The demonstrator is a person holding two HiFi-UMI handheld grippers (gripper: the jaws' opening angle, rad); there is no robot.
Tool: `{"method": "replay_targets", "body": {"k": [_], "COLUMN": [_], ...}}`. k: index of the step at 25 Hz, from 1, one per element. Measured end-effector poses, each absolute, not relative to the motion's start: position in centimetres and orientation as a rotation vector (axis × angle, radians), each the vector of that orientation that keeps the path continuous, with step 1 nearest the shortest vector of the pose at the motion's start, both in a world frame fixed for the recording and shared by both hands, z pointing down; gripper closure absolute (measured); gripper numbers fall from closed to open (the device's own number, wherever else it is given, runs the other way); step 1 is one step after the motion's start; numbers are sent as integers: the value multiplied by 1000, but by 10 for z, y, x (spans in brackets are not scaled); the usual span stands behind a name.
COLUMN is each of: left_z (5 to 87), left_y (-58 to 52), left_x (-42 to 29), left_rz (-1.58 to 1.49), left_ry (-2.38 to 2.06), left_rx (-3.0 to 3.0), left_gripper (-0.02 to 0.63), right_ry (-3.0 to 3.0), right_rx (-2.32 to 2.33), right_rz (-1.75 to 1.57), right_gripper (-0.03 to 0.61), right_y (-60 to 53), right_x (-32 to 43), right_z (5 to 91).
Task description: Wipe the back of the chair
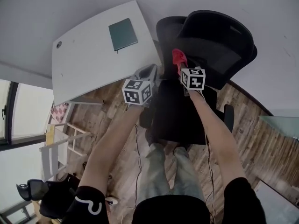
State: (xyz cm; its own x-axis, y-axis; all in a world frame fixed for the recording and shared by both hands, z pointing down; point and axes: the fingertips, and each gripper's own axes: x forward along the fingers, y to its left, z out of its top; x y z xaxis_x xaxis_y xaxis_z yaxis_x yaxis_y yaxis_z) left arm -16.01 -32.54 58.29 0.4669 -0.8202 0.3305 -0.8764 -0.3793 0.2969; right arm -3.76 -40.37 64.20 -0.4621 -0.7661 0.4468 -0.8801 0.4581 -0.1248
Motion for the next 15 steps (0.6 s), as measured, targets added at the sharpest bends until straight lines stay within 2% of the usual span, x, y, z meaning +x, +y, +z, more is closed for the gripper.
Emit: {"method": "replay_targets", "body": {"k": [8, 15], "left_z": [592, 602], "left_y": [-322, -318], "left_x": [-227, -247], "left_rz": [167, 173], "left_ry": [-1449, -1454], "left_rx": [2250, 2235], "left_gripper": [588, 588], "right_ry": [-2369, -2310], "right_rx": [1376, 1441], "right_rz": [512, 548], "right_gripper": [506, 506], "right_y": [-425, -439], "right_x": [-112, -115], "right_z": [660, 677]}}
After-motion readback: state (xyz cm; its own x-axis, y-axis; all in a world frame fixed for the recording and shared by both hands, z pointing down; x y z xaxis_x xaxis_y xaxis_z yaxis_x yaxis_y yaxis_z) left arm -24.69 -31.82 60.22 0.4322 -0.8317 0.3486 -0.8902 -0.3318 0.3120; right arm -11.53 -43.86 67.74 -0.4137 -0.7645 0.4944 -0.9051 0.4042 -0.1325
